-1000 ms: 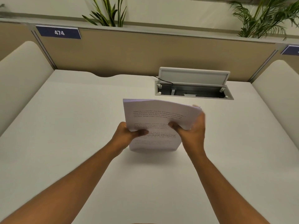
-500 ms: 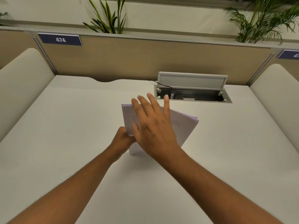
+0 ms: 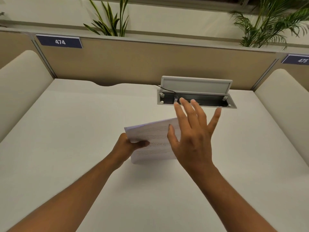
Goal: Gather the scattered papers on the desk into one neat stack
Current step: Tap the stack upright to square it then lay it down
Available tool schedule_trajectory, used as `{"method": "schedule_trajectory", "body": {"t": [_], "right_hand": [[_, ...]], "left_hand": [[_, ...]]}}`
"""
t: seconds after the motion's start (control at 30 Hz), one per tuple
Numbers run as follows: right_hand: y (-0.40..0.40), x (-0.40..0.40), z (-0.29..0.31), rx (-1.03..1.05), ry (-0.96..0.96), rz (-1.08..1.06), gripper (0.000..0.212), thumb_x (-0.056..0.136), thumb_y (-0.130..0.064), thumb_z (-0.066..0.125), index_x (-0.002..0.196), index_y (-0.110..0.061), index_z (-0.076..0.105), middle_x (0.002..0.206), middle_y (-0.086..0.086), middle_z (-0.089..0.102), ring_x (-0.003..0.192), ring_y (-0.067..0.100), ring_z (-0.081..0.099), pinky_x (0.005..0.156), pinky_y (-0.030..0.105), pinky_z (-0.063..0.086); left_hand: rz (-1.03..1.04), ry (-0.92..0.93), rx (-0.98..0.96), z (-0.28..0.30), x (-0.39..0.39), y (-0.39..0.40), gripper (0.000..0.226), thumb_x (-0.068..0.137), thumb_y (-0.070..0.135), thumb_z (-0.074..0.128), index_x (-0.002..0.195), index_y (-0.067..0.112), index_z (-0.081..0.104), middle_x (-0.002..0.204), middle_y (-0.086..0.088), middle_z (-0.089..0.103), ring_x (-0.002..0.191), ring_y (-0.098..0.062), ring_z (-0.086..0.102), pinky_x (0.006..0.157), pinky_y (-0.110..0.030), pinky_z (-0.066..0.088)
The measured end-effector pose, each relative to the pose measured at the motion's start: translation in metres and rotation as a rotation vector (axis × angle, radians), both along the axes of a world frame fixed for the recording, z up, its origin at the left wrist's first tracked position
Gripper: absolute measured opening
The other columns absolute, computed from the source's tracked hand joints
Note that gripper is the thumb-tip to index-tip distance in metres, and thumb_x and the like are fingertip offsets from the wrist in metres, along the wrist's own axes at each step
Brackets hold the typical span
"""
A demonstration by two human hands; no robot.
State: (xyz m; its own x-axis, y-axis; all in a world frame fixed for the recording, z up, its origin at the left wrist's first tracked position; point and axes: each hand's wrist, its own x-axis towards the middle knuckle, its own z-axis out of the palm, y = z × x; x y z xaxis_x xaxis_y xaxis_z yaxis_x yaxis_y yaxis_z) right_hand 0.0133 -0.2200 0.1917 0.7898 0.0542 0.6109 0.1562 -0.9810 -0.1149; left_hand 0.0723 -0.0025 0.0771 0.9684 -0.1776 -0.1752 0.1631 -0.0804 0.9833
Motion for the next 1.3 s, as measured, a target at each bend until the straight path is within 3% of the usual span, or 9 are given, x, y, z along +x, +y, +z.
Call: {"method": "schedule_trajectory", "body": {"t": [0.17,0.27,0.33,0.4,0.47,0.6,0.8,1.07,1.3], "right_hand": [[-0.023,0.004,-0.011,0.067,-0.031,-0.008,0.062,0.092,-0.029,0.08,0.149,-0.014,0.059,0.156,0.013,0.057,0.148,0.038,0.048,0.124,0.074,0.013],[-0.033,0.006,-0.017,0.248,-0.051,0.004,0.078,0.095,-0.032,0.075,0.161,-0.015,0.037,0.169,0.014,0.037,0.157,0.034,0.034,0.129,0.059,0.01],[-0.037,0.007,-0.023,0.504,0.077,0.065,0.09,0.093,-0.034,0.079,0.165,-0.02,0.027,0.168,0.002,0.037,0.154,0.021,0.039,0.129,0.042,0.025],[-0.035,0.009,-0.029,0.819,0.259,0.135,0.1,0.09,-0.036,0.082,0.167,-0.032,0.019,0.147,-0.02,0.055,0.127,-0.007,0.056,0.106,0.01,0.046],[-0.033,0.012,-0.038,1.024,0.279,0.124,0.103,0.084,-0.044,0.082,0.165,-0.043,0.017,0.118,-0.037,0.062,0.107,-0.017,0.063,0.081,-0.001,0.05],[-0.038,0.023,-0.058,1.217,0.279,0.117,0.098,0.077,-0.048,0.088,0.156,-0.046,0.031,0.102,-0.046,0.069,0.104,-0.016,0.067,0.069,0.004,0.054],[-0.036,0.015,-0.106,1.28,0.564,0.186,0.037,0.081,-0.028,0.092,0.106,-0.051,0.076,0.108,-0.016,0.082,0.099,0.006,0.077,0.076,0.016,0.061],[-0.017,0.012,-0.13,1.304,0.847,0.172,0.029,0.086,-0.041,0.087,0.114,-0.038,0.078,0.114,-0.012,0.082,0.101,0.011,0.08,0.077,0.021,0.064],[0.035,0.035,-0.153,1.406,0.897,0.11,0.03,0.094,-0.033,0.08,0.124,-0.026,0.074,0.115,-0.008,0.082,0.105,0.016,0.08,0.088,0.034,0.066]], "left_hand": [[-0.02,0.021,0.006,0.0,0.002,0.001,0.042,0.075,0.028,0.096,0.114,0.039,0.087,0.123,0.003,0.087,0.118,-0.026,0.079,0.114,-0.055,0.058],[-0.012,0.012,-0.017,-0.001,0.002,0.001,0.046,0.075,0.028,0.096,0.119,0.035,0.084,0.124,0.003,0.086,0.119,-0.029,0.078,0.113,-0.056,0.059],[-0.025,0.008,-0.021,0.0,0.003,0.001,0.041,0.075,0.028,0.096,0.113,0.042,0.086,0.123,0.005,0.087,0.116,-0.025,0.079,0.112,-0.053,0.059],[-0.055,0.009,-0.027,0.0,0.003,0.002,0.042,0.076,0.026,0.096,0.111,0.047,0.087,0.123,0.004,0.087,0.115,-0.022,0.08,0.111,-0.052,0.06],[-0.095,0.007,-0.036,0.001,0.003,0.003,0.047,0.076,0.024,0.095,0.114,0.05,0.085,0.124,0.005,0.086,0.116,-0.02,0.08,0.109,-0.049,0.062],[-0.146,0.028,-0.045,0.001,0.001,0.004,0.051,0.076,0.021,0.096,0.117,0.049,0.084,0.127,0.004,0.085,0.119,-0.02,0.079,0.111,-0.048,0.061],[-0.099,0.062,-0.064,-0.007,0.0,0.004,0.049,0.08,0.024,0.094,0.127,0.03,0.082,0.131,-0.002,0.085,0.126,-0.03,0.076,0.115,-0.053,0.057],[0.047,0.194,-0.132,0.003,0.012,0.038,0.043,0.088,0.019,0.093,0.13,0.019,0.081,0.126,-0.007,0.087,0.114,-0.031,0.083,0.087,-0.04,0.07],[0.164,0.358,-0.185,0.002,0.042,0.071,0.038,0.099,0.015,0.083,0.136,0.014,0.075,0.126,-0.01,0.086,0.114,-0.035,0.083,0.091,-0.05,0.068]]}}
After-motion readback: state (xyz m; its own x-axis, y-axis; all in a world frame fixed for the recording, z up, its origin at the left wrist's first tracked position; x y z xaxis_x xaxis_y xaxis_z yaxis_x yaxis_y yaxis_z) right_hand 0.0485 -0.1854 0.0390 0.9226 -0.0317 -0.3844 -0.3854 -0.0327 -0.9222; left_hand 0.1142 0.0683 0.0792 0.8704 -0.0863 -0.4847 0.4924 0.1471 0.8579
